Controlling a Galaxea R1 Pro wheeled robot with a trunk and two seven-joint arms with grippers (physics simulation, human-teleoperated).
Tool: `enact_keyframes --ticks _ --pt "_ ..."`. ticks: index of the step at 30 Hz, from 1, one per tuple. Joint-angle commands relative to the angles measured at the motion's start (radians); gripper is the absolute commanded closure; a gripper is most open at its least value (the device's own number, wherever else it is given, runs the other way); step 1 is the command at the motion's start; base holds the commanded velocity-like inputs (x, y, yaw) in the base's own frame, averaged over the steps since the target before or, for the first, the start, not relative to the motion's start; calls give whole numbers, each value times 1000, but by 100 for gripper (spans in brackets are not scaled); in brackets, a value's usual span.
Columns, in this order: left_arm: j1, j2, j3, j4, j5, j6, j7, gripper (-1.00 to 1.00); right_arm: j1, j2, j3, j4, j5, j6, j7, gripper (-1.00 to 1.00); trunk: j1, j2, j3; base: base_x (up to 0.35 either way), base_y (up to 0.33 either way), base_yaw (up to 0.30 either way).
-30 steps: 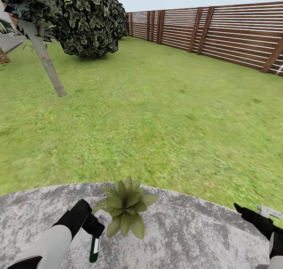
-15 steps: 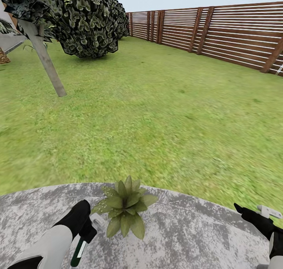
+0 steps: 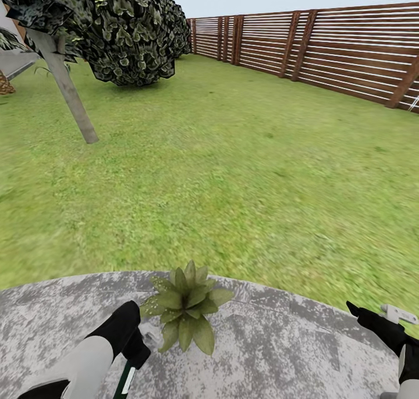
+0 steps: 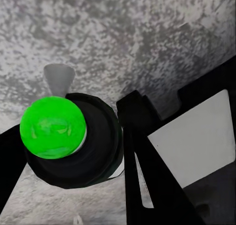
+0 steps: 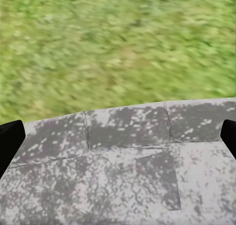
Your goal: Pick up the pesticide atomizer in the garden and spray insectifuge to fully cover both potted plants in the garden.
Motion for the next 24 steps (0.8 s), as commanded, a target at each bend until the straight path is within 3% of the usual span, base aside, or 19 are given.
enact_keyframes --ticks 1,6,17,24 --pt "0 -8 7 0 -11 4 -11 100 -1 1 -5 -2 5 4 8 -100 0 0 -1 0 0 0" --pt "0 -36 5 1 -11 4 -16 100 -1 0 -5 -2 5 4 8 -100 0 0 -1 0 0 0" --pt "0 -73 4 0 -10 6 -18 100 -1 1 -5 -2 5 4 8 -100 0 0 -1 0 0 0" --pt "0 -85 4 0 -10 6 -24 100 -1 1 -5 -2 5 4 8 -100 0 0 -1 0 0 0"
